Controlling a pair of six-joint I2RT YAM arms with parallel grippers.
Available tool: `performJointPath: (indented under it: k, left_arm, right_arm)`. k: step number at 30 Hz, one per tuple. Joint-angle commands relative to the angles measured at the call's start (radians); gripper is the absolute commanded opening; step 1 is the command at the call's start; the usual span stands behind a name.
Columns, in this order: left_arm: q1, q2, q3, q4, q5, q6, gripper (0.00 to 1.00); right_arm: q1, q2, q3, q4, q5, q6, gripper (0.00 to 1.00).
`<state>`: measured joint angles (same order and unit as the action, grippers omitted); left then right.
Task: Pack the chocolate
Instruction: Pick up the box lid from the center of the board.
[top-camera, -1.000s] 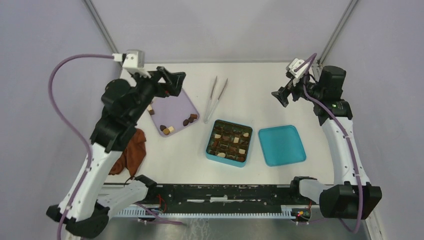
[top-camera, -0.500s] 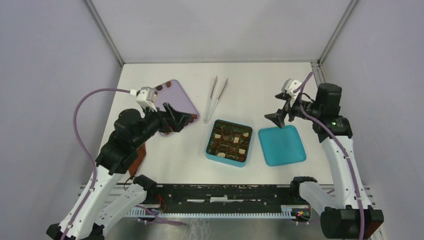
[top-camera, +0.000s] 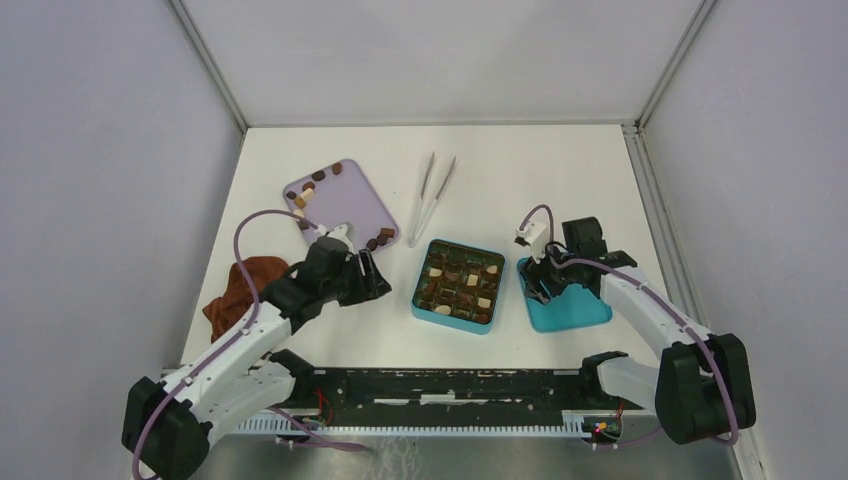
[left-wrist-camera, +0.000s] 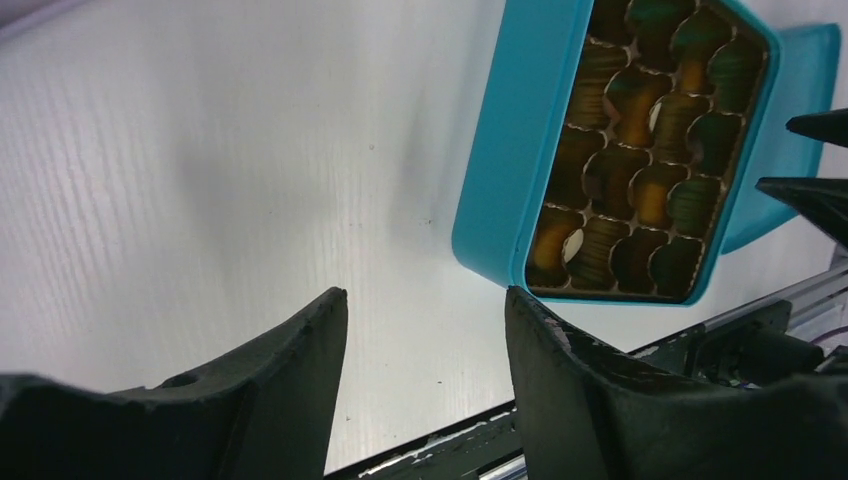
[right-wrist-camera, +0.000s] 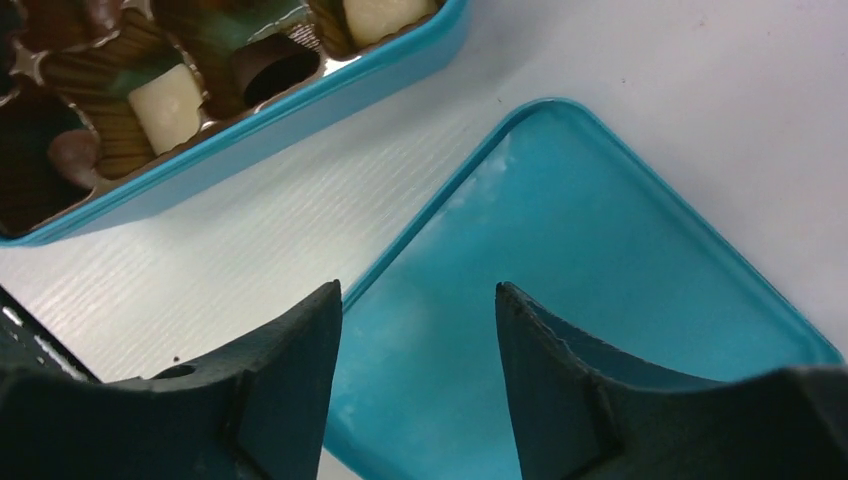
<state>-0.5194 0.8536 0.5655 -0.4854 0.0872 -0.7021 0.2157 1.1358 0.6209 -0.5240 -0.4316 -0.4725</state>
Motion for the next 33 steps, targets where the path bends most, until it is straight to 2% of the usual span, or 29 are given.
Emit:
performJointPath:
  k: [1, 4, 7, 12, 19, 25, 33]
  left_arm:
    - [-0.091, 0.085, -0.021, 0.113, -0.097, -0.063, 0.63]
    - [-0.173, 0.156, -0.017, 0.120, -0.181, -0.077, 0.61]
    - [-0.226, 0.205, -0.011, 0.125, -0.236, -0.100, 0.60]
    - [-0.262, 0.243, -0.021, 0.146, -0.263, -0.120, 0.60]
    - [-0.274, 0.302, -0.023, 0.205, -0.215, -0.099, 0.59]
    - [-0.301, 0.359, 0.002, 0.223, -0.181, -0.082, 0.58]
    - [-0.346, 0.388, 0.029, 0.256, -0.159, -0.094, 0.59]
  right_arm:
    - [0.004, 0.049, -0.017, 0.169, 0.051, 0.134, 0.59]
    - [0.016, 0.079, -0.025, 0.212, 0.046, 0.182, 0.47]
    - [0.028, 0.115, -0.040, 0.240, 0.029, 0.237, 0.41]
    - [0.028, 0.158, -0.044, 0.254, 0.000, 0.311, 0.41]
    - [0.031, 0.186, -0.041, 0.266, 0.095, 0.368, 0.41]
    - [0.054, 0.231, 0.005, 0.226, 0.133, 0.357, 0.38]
    - [0.063, 0.224, 0.034, 0.180, 0.307, 0.298, 0.34]
